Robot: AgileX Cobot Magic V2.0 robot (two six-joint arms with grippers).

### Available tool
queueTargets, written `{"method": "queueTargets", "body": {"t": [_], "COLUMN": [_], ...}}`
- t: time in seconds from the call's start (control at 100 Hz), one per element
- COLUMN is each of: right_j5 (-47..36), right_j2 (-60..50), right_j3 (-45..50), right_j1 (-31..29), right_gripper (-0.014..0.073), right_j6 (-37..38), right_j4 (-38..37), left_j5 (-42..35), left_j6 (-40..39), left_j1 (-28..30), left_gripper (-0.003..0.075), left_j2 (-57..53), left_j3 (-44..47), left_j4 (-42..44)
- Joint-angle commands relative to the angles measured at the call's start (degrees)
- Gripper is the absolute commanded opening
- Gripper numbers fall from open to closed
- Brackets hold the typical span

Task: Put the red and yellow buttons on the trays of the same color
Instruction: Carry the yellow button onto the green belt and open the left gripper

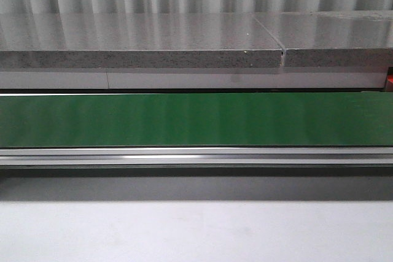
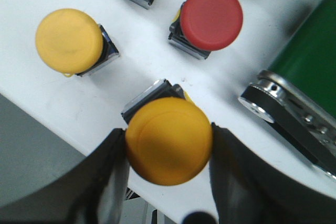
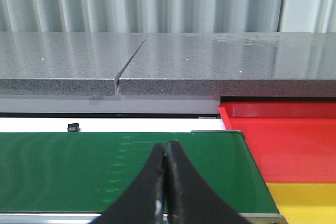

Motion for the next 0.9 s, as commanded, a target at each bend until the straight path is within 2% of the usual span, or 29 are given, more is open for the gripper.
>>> {"method": "queueTargets", "body": {"t": [0.0,0.29,0.6,0.89], "right_j5": [-4.7,-4.7,-4.7,-4.7], "right_j2": [-0.9,-0.9,-0.9,-0.9], "right_j3": [-0.3,-0.3,-0.3,-0.3], "right_j1": [-0.1,-0.1,-0.1,-0.1], "right_gripper": [-0.0067,-0.0067,-0.0067,-0.0067], "right_j6": [-0.6,-0.6,-0.6,-0.6], "right_j4": [-0.1,-0.1,-0.1,-0.1], "left_j5": [0.8,4.1,4.6,3.8], "left_j6": [-0.7,-0.7,-0.7,-0.7], "left_j1": [-1.1,-9.3,-19.7,-23.4], "left_gripper": [0.0191,0.0191,0.0191,0.0191], "left_j2": [-3.8,-4.3,7.9,15.5], "left_j3": [-3.2,-12.8,-23.9,-26.2], "left_j4": [-0.2,-1.5,-1.9,-1.9]}}
